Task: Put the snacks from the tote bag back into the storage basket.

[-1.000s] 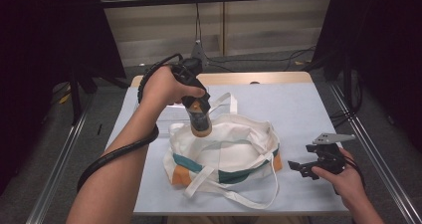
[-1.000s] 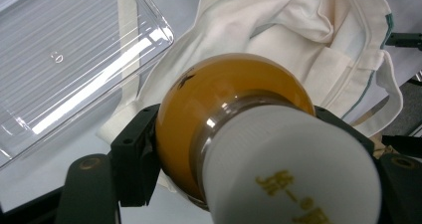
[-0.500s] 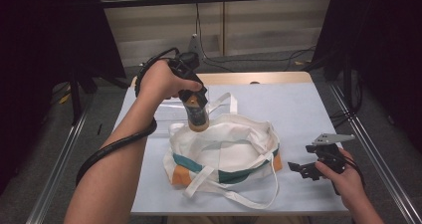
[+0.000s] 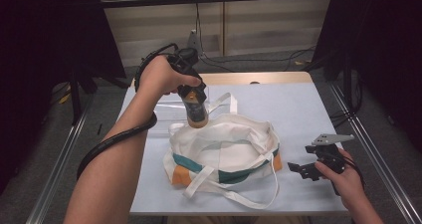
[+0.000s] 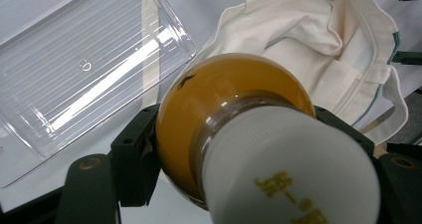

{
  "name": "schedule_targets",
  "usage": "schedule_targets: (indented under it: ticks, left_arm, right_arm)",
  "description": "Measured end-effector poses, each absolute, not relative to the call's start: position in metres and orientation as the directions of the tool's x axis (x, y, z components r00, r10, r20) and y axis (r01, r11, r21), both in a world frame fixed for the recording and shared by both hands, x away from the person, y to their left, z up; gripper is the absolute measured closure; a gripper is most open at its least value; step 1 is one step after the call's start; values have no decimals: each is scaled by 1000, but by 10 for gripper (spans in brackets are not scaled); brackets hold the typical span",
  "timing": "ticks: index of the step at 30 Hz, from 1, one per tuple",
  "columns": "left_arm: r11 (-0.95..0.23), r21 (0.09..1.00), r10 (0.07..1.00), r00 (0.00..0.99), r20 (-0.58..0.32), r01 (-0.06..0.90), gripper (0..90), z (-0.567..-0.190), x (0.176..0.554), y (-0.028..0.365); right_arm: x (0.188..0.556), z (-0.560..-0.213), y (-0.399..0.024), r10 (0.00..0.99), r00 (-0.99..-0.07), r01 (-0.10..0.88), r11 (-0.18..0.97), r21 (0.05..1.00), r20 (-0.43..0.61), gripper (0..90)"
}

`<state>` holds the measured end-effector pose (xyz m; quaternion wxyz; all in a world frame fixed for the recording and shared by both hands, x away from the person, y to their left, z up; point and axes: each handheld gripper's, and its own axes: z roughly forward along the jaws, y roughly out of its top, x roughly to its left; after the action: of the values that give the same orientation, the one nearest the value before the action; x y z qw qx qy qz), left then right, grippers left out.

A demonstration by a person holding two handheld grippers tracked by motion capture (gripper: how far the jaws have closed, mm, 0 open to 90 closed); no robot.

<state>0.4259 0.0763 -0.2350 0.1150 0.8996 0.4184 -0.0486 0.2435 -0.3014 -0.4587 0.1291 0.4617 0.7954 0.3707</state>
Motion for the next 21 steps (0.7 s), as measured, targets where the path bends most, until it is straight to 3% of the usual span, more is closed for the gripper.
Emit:
schedule_targets:
  ticks: [21]
  left_arm:
    - [-620, 178, 745, 645, -170, 764, 298, -233, 441, 76]
  right_arm:
    - [245, -459, -301, 825, -550, 635, 309, 708, 134, 35]
